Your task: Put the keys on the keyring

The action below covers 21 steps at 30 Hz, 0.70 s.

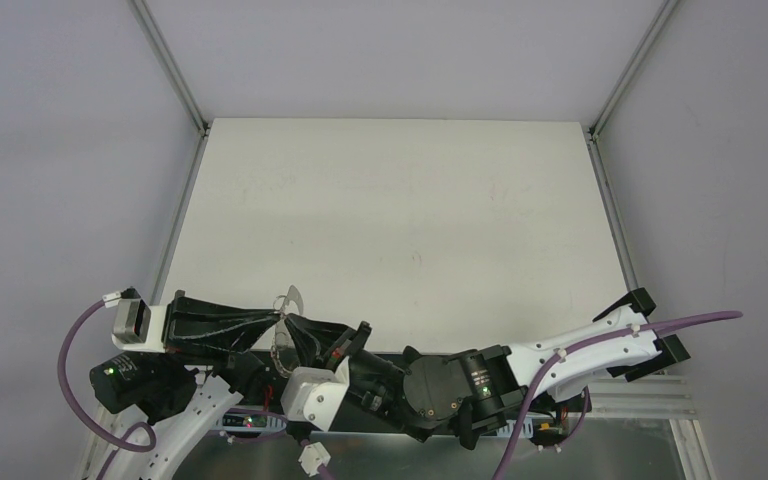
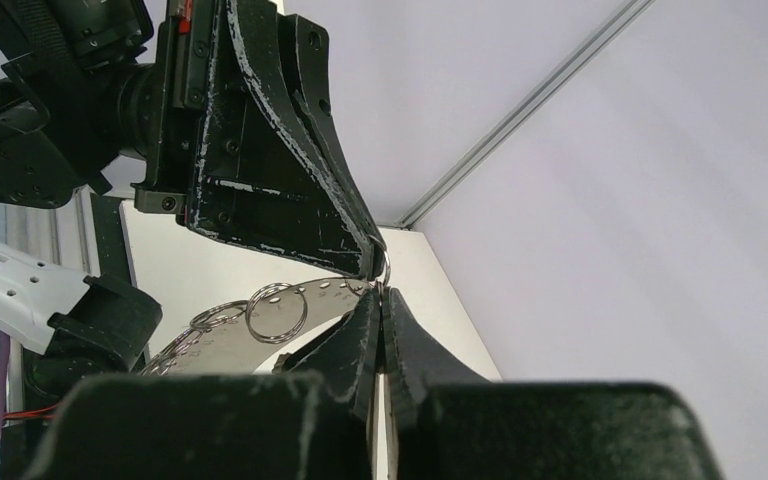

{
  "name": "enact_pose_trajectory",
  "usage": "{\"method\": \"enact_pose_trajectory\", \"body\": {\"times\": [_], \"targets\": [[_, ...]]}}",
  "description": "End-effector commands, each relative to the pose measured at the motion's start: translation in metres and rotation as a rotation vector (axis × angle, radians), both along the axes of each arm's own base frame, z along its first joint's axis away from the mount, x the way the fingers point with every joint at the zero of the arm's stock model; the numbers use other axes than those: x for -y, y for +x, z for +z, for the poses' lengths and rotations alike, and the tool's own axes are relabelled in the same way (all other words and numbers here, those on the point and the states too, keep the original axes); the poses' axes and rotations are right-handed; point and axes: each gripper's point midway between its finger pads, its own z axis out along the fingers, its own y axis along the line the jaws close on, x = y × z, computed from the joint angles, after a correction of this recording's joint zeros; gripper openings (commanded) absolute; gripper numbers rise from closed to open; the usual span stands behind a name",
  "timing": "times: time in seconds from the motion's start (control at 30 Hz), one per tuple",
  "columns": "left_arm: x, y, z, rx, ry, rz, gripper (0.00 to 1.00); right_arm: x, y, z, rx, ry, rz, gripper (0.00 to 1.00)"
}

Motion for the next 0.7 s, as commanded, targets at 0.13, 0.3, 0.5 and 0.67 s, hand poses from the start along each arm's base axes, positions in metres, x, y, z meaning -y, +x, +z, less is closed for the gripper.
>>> {"method": "enact_pose_trajectory", "body": {"times": [0.13,0.3,0.5,0.67], "targets": [[-0.016,-0.022,0.022,0.084,-0.058,0.005,0.0,0.005,0.002,0.005,-0.063,0.05,0.006,0.0],[-0.016,-0.022,0.023,0.086,-0.058,0.006,0.0,0.002,0.002,-0.001,-0.093,0.051,0.018,0.0],[-0.017,-0.023,0.023,0.089,-0.059,0.006,0.0,-0.001,0.004,-0.004,-0.103,0.051,0.018,0.0],[-0.016,-0.022,0.022,0.084,-0.053,0.009,0.0,0.002,0.006,-0.002,-0.116,0.07,0.011,0.05]]}}
